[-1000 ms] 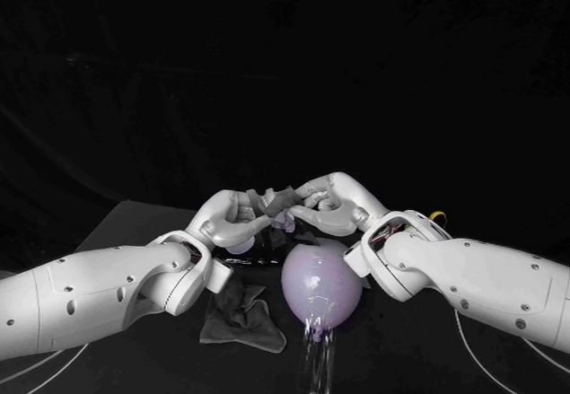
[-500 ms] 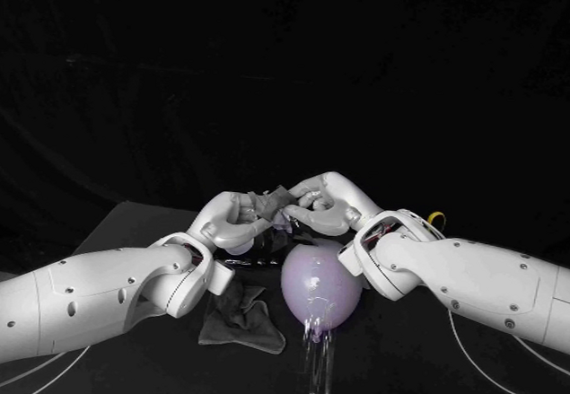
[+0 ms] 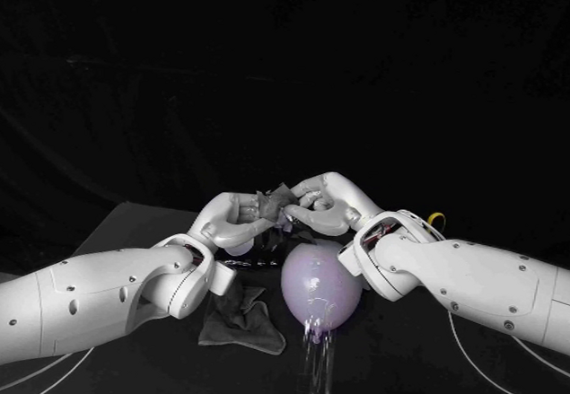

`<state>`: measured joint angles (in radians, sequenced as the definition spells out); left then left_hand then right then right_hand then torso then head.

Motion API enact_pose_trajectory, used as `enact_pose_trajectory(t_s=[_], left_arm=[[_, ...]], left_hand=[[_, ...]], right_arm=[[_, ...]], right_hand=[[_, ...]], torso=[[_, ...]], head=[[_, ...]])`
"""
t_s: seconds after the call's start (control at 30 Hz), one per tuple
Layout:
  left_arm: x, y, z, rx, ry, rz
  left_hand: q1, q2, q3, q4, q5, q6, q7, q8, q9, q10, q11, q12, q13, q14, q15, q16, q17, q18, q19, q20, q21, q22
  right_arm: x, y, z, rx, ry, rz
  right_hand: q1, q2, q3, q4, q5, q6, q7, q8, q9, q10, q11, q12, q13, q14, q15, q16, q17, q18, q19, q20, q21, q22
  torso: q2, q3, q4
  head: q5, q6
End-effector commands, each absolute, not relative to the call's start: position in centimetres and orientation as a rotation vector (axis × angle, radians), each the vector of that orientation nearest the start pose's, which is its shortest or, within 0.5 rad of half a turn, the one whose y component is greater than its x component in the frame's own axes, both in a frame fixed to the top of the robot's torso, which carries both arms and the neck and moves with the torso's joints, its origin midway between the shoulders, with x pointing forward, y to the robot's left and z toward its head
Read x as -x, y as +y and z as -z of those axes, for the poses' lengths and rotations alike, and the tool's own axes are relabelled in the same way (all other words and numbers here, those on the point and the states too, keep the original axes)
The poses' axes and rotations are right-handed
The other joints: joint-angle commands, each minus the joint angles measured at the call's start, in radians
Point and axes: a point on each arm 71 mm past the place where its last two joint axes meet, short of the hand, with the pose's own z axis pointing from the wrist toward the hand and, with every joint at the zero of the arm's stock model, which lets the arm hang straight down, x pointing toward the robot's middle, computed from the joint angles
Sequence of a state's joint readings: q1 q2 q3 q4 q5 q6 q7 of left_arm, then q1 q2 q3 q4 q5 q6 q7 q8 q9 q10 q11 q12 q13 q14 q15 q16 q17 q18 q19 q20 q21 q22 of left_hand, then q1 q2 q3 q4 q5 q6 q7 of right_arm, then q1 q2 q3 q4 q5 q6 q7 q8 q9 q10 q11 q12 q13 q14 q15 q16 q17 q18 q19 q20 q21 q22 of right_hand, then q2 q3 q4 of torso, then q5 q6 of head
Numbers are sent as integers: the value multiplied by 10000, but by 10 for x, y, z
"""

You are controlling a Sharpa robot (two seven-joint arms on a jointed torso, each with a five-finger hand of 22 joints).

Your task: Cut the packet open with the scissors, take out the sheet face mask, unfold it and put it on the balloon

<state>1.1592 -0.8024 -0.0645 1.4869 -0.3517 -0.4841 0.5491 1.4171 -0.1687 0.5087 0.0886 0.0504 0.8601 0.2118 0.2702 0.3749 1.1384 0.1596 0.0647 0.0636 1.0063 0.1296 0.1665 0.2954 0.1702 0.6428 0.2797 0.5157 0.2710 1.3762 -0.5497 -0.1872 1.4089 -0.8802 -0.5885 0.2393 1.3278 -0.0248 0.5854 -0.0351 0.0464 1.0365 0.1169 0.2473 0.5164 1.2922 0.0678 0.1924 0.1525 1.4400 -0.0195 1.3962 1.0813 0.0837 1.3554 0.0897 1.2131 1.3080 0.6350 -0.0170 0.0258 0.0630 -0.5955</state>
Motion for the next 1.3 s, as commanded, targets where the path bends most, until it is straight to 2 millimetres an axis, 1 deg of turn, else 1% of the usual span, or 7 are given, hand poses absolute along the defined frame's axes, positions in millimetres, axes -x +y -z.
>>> enact_pose_trajectory(t_s=[0.03,0.2,0.43,0.67,0.73,0.97,1.3], left_arm=[[-482,191,184,6767,12988,14890],[-482,191,185,6891,13053,14945],[-482,190,185,6964,13165,15003],[-482,187,186,6950,13299,15180],[-482,186,186,6914,13330,15258],[-481,182,185,6869,13366,15514],[-482,182,185,7158,13144,15662]], left_hand=[[-32,-177,-85,59,-29,-275,115,-221,-114,-332,92,-45,-12,-184,69,-109,8,60,2,93,-205,-153],[80,-271,-310,127,-28,-569,274,-529,-308,-967,277,-30,-3,-504,228,-272,8,-18,-1,110,-702,-519],[107,-323,-524,165,-27,-658,304,-637,-386,-1264,334,-34,-5,-644,286,-343,12,-72,31,116,-944,-703],[287,-201,-684,166,-25,-516,198,-614,-417,-1462,320,-10,8,-778,311,-407,25,-160,61,116,-1234,-925],[437,-101,-632,115,-23,-317,38,-518,-392,-1469,287,7,14,-784,296,-406,36,-203,40,120,-1317,-984],[752,276,-367,32,-23,544,-42,-99,-275,-1285,158,99,38,-666,204,-322,102,-361,-86,121,-1568,-1151],[961,922,82,-36,-25,1369,-370,462,-36,-191,-229,567,149,-91,-111,125,332,-407,87,97,-1664,-1266]], right_arm=[[-499,-81,134,-276,14042,-11879],[-499,-82,134,-302,14008,-11876],[-498,-83,134,-342,13964,-11934],[-497,-82,134,-403,13918,-11988],[-497,-82,134,-417,13911,-11995],[-497,-81,135,-445,13922,-12000],[-498,-83,135,-483,13996,-11960]], right_hand=[[13,70,62,-18,24,95,-3,42,67,317,-243,-69,14,6,-57,-38,0,6,20,-56,-64,1145],[13,70,62,-18,24,95,-3,42,67,317,-243,-69,14,6,-57,-38,0,6,20,-56,-64,1145],[9,71,76,-29,24,92,-3,47,74,322,-243,-74,17,11,-58,-38,7,3,30,-58,-51,1151],[9,71,76,-29,24,92,-3,47,74,322,-243,-74,17,11,-58,-38,7,3,30,-58,-51,1151],[9,71,76,-29,24,92,-3,47,74,322,-243,-74,17,11,-58,-38,7,3,30,-58,-51,1151],[9,71,76,-29,24,92,-3,47,74,322,-243,-74,17,11,-58,-38,7,3,30,-58,-51,1151],[-8,74,107,-49,24,81,0,59,90,330,-242,-86,23,10,-59,-58,-35,1,38,-62,-45,1156]], torso=[[2,3,-2],[1,2,-3],[4,1,-3],[3,1,3],[1,-1,1],[3,-1,8],[1,-1,4]], head=[[0,21],[-6,34],[-6,71],[-26,54],[-36,53],[-62,50],[-54,63]])
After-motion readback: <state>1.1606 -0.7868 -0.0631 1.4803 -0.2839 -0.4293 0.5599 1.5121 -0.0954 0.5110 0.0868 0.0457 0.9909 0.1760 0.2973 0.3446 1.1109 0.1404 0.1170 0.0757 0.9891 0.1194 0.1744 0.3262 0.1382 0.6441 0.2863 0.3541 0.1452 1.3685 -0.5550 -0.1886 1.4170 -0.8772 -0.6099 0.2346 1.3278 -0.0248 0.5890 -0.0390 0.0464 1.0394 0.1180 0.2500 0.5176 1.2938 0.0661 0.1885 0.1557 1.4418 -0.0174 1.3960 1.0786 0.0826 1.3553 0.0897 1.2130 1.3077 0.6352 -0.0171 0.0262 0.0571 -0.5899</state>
